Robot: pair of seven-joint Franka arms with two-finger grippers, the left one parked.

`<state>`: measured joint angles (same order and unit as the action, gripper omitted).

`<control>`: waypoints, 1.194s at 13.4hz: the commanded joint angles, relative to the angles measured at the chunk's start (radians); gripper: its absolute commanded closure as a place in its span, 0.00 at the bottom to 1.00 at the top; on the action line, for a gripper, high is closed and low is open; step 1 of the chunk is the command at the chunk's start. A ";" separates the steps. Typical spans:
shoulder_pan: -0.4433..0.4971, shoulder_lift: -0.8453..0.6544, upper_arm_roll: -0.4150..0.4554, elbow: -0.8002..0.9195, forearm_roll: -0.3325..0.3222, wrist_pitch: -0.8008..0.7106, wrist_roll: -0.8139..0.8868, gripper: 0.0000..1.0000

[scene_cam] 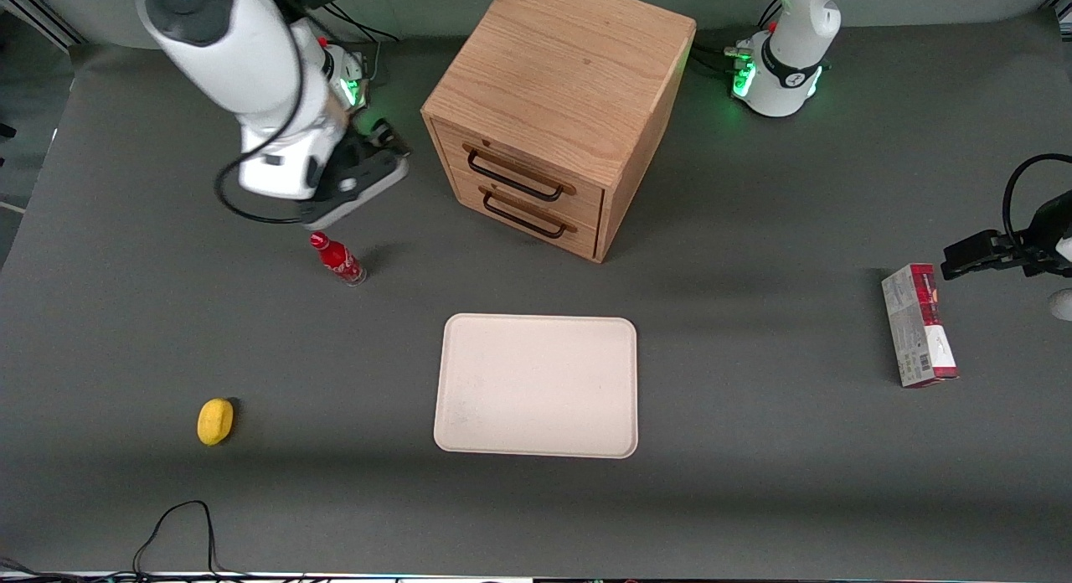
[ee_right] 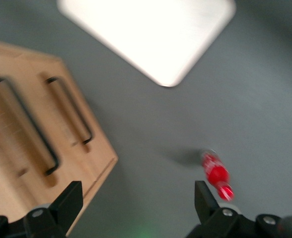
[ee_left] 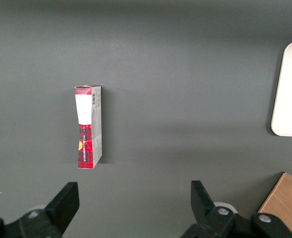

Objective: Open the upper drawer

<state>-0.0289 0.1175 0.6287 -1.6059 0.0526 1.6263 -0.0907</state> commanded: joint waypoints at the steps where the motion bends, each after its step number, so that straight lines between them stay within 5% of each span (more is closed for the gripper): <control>1: 0.004 0.112 0.057 0.058 0.117 -0.017 -0.142 0.00; 7: 0.041 0.267 0.118 0.025 0.128 0.101 -0.231 0.00; 16: 0.064 0.283 0.118 -0.115 0.098 0.300 -0.228 0.00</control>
<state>0.0348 0.4018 0.7445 -1.6956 0.1574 1.8811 -0.2970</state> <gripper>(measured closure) 0.000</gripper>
